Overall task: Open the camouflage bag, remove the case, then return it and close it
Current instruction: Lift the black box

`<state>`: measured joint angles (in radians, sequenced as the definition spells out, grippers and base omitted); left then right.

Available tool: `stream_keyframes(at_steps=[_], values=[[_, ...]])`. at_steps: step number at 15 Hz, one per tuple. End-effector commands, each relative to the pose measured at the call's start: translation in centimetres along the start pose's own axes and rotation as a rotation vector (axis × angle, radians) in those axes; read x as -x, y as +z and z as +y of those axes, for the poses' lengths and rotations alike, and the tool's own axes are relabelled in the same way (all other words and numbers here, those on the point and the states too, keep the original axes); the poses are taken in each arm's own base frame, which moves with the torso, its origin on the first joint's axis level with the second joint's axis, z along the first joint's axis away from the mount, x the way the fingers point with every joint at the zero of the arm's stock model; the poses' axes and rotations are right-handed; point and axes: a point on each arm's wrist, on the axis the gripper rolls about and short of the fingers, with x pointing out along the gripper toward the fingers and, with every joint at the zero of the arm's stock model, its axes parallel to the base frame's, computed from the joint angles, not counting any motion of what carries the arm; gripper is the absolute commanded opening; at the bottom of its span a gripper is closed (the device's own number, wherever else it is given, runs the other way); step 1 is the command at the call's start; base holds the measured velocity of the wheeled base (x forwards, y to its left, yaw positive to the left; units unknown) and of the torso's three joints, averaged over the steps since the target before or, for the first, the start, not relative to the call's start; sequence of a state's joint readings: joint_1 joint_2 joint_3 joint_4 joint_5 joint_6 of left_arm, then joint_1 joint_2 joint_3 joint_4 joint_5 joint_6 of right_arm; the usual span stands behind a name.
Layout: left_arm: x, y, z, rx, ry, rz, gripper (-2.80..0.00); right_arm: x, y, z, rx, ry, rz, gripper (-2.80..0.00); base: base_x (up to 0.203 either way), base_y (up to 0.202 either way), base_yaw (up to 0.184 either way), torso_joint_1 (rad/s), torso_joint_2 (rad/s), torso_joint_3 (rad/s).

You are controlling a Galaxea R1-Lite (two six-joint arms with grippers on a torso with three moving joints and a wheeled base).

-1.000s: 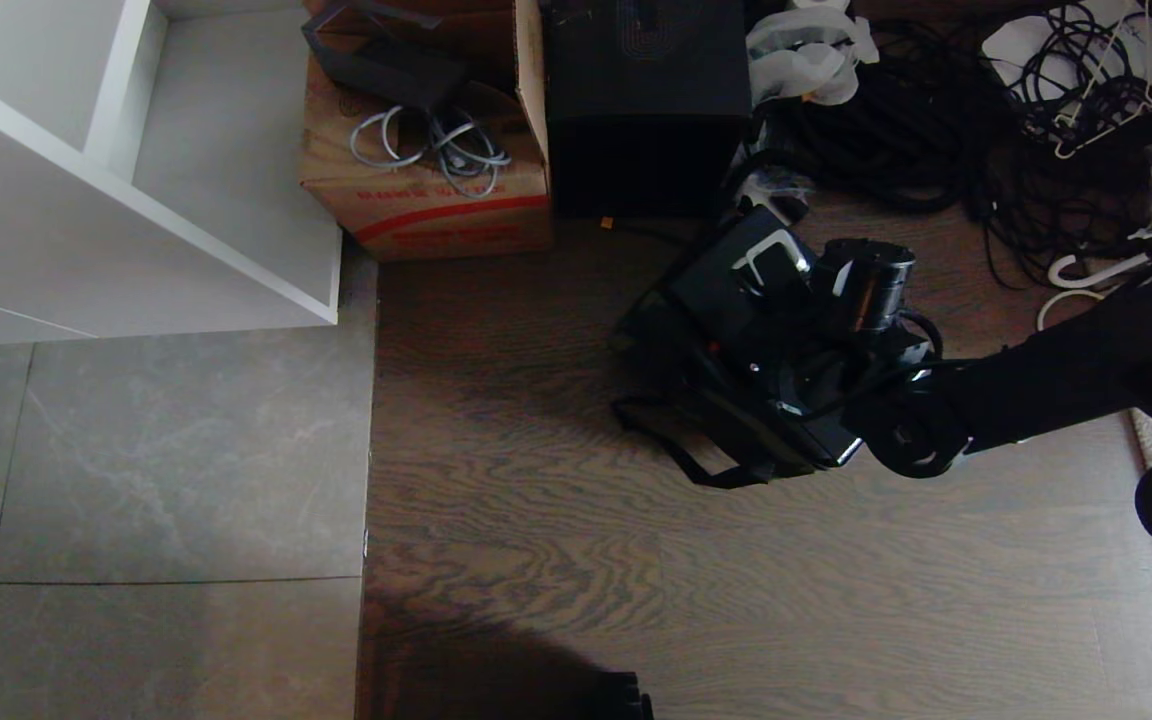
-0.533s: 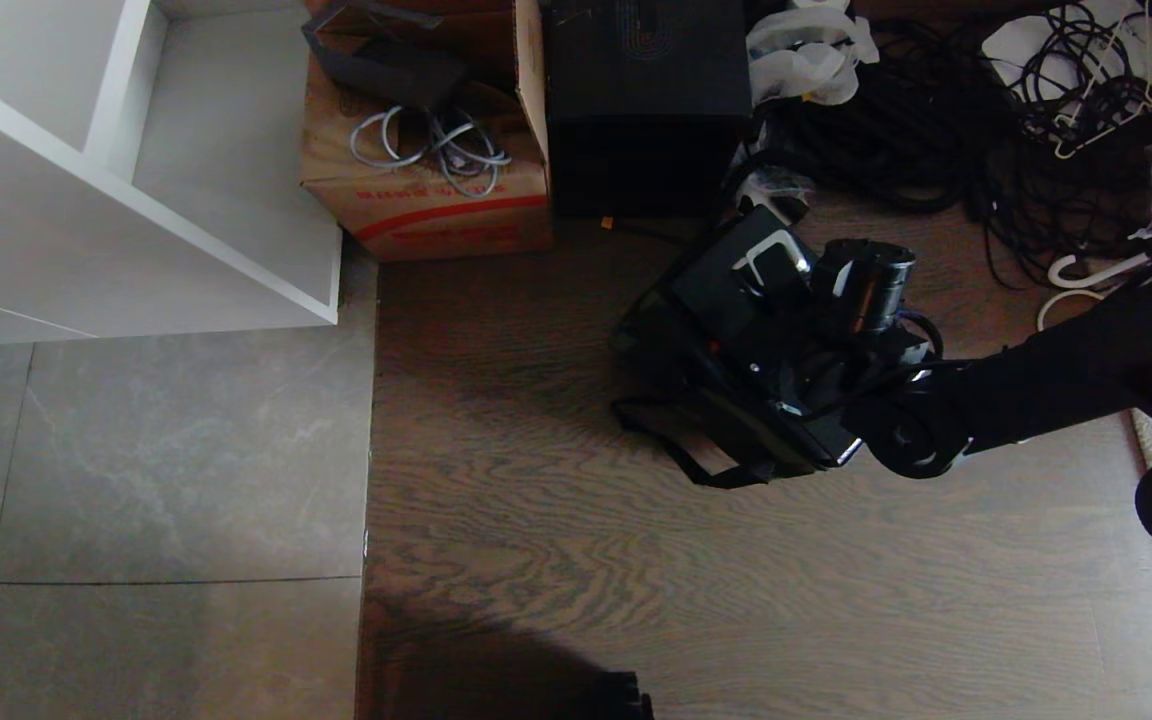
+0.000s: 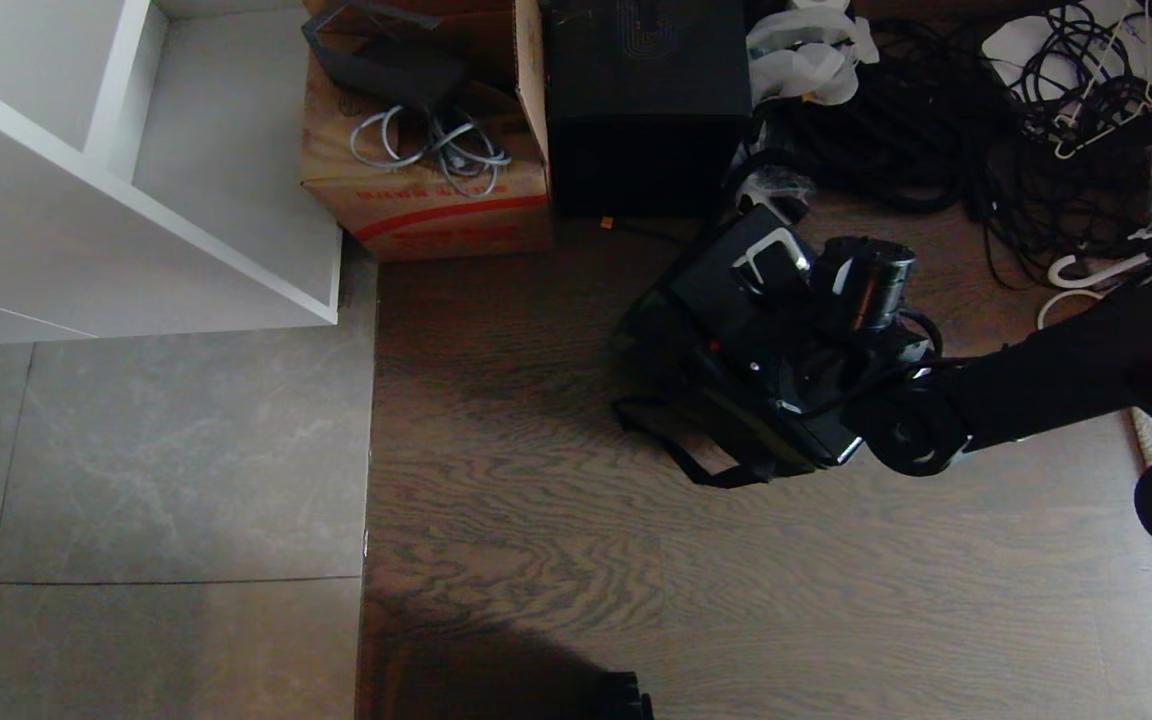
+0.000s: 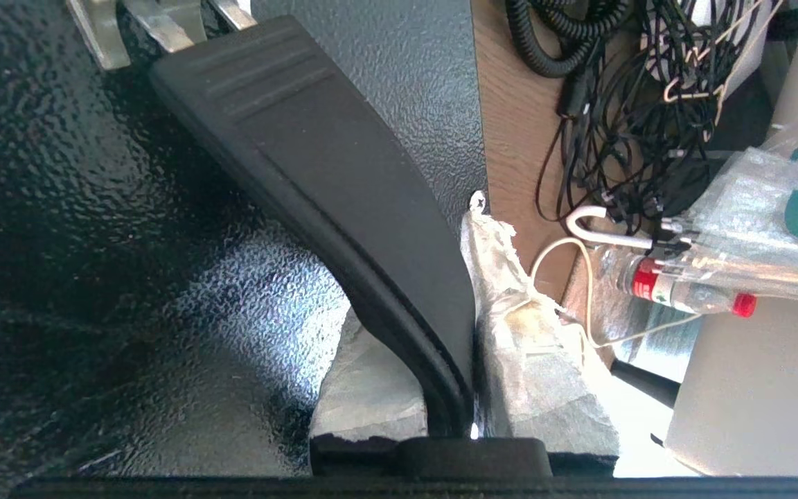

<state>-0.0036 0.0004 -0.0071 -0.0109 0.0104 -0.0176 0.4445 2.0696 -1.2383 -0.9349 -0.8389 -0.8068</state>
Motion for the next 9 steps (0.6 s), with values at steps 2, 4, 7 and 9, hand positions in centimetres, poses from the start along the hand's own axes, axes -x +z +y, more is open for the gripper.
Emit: stream_keyframes(at_steps=[2,4,7,9], values=[[1.4,3.4,-0.1,0.012,-0.007,-0.068,-2.80,-0.1,0.3,-0.2,-0.005,-0.011,-0.005,-2.80,0.000,0.000,0.000,0.000,0.00,0.000],[2.7,4.6,-0.1,0.027,-0.021,-0.010,-2.80,-0.1,0.3,-0.2,-0.004,-0.010,-0.005,-2.80,0.000,0.000,0.000,0.000,0.00,0.000],[3.8,5.6,-0.2,0.047,-0.053,0.016,-2.80,-0.1,0.1,0.1,0.001,-0.006,-0.002,-2.80,0.000,0.000,0.000,0.000,0.00,0.000],[4.0,5.6,-0.2,0.062,-0.061,0.046,-2.80,-0.1,-0.1,0.3,0.010,-0.001,0.003,-2.80,0.000,0.000,0.000,0.000,0.00,0.000]])
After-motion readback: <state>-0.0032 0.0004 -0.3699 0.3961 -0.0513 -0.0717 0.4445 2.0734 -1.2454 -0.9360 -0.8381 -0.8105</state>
